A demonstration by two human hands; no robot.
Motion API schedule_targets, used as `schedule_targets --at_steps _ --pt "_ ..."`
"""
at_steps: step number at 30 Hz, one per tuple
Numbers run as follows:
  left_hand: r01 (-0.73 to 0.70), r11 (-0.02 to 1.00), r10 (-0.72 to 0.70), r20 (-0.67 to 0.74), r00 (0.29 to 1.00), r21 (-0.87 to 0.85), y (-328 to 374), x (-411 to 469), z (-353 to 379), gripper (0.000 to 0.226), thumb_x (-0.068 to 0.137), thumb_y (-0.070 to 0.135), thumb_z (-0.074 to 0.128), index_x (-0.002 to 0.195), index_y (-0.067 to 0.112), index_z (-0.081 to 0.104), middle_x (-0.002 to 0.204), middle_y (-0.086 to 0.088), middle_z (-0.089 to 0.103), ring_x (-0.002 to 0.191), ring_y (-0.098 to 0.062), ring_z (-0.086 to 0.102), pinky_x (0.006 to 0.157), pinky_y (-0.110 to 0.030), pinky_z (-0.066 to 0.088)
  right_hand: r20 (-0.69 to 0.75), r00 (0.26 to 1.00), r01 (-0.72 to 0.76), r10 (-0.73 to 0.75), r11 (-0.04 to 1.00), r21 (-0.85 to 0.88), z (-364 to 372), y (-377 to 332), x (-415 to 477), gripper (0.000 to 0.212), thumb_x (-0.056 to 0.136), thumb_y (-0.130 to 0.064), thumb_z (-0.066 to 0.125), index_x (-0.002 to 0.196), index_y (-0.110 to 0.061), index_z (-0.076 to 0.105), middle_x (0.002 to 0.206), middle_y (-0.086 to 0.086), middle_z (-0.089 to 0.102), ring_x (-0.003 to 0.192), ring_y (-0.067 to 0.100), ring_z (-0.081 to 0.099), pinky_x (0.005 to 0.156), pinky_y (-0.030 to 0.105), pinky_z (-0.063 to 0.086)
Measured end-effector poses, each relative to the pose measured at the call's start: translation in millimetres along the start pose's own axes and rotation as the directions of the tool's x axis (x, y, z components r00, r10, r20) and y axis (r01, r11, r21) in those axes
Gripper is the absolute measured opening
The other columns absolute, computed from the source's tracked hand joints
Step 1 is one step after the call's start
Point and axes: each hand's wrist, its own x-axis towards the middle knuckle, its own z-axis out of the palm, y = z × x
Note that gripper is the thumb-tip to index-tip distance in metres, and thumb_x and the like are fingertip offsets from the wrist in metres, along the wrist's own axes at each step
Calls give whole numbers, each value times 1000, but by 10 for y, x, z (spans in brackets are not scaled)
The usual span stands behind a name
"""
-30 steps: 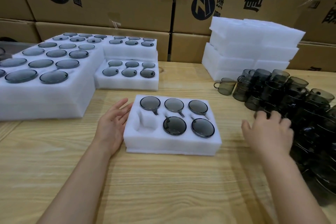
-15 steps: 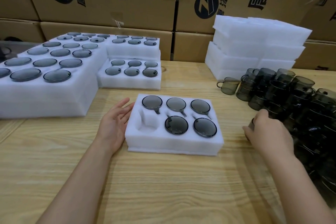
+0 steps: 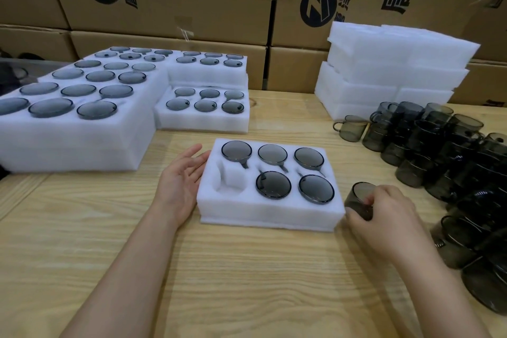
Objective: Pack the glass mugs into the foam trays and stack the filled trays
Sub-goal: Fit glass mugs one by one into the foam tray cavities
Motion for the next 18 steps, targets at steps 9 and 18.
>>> schedule_targets --at_steps 9,18 --pt "-517 810 539 -2 842 277 37 -157 159 28 71 3 52 95 16 61 90 -7 66 86 -17 63 79 -22 49 -354 934 38 50 971 236 -207 -236 69 44 79 -30 71 109 -8 48 110 16 55 101 37 50 75 39 39" --pt "-753 305 208 731 650 583 -252 -601 593 82 76 20 66 143 37 22 139 28 41 129 7 41 102 -11 33 -464 878 380 -120 764 521 -36 -962 -271 66 69 -29 80 126 -11 52 118 1 59 108 24 54 87 25 37"
